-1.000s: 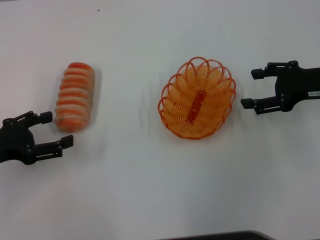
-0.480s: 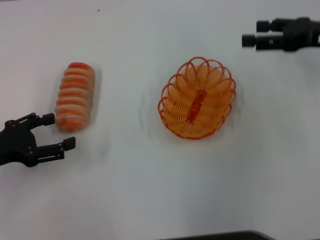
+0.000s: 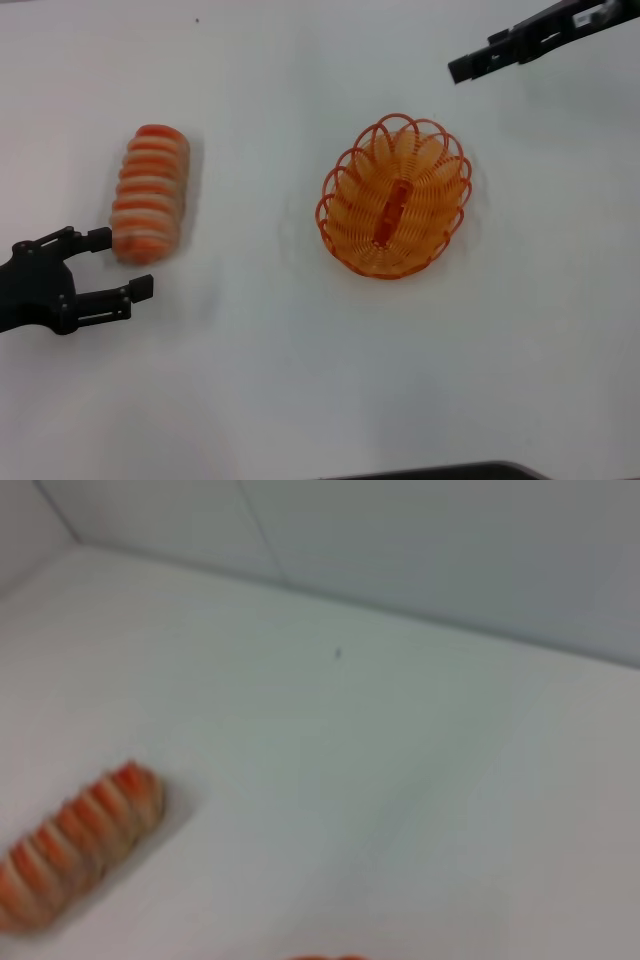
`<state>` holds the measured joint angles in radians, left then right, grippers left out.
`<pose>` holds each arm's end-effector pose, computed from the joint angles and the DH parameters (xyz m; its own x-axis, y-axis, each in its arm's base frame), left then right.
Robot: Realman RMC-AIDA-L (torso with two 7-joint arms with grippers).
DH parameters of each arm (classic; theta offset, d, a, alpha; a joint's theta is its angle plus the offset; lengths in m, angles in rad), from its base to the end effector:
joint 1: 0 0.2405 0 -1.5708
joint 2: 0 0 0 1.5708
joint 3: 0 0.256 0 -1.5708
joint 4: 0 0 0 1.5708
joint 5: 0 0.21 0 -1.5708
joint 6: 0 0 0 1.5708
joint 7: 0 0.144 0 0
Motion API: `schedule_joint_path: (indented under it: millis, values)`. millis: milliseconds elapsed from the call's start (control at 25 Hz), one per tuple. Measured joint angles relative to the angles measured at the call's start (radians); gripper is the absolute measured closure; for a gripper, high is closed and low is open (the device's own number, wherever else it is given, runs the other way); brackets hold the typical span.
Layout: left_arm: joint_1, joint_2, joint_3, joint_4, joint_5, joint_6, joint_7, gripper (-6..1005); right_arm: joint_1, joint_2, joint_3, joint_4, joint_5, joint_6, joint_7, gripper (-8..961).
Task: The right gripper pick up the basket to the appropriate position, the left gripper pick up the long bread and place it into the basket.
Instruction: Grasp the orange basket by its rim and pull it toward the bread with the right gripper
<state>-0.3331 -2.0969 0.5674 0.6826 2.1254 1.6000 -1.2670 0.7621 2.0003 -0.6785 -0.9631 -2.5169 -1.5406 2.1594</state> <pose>-0.3298 0.2637 0.0027 0.7732 0.4270 0.4689 0.5619 -0.8040 -0.1944 0.2290 0.4040 0.0724 0.6920 -0.6980 -0.1842 -0.7133 -0.6217 -0.3237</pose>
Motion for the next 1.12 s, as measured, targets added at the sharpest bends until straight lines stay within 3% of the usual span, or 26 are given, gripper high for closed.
schedule_joint_path:
  millis: [160, 440, 800, 1120]
  values:
    - [0.002, 0.0, 0.0, 0.0, 0.0, 0.0, 0.0, 82, 0.049, 0.022, -0.117, 0.012, -0.068, 0.039, -0.012, 63]
    - [0.003, 0.0, 0.002, 0.0, 0.001, 0.0, 0.0, 85, 0.056, 0.048, -0.292, 0.037, -0.082, 0.117, -0.004, 64]
    - [0.005, 0.0, 0.008, 0.0, 0.001, 0.0, 0.0, 90, 0.053, 0.055, -0.326, 0.136, -0.085, 0.221, -0.017, 68]
    - [0.003, 0.0, 0.01, 0.001, 0.001, 0.0, 0.0, 94, 0.053, 0.078, -0.365, 0.161, -0.09, 0.277, -0.016, 79]
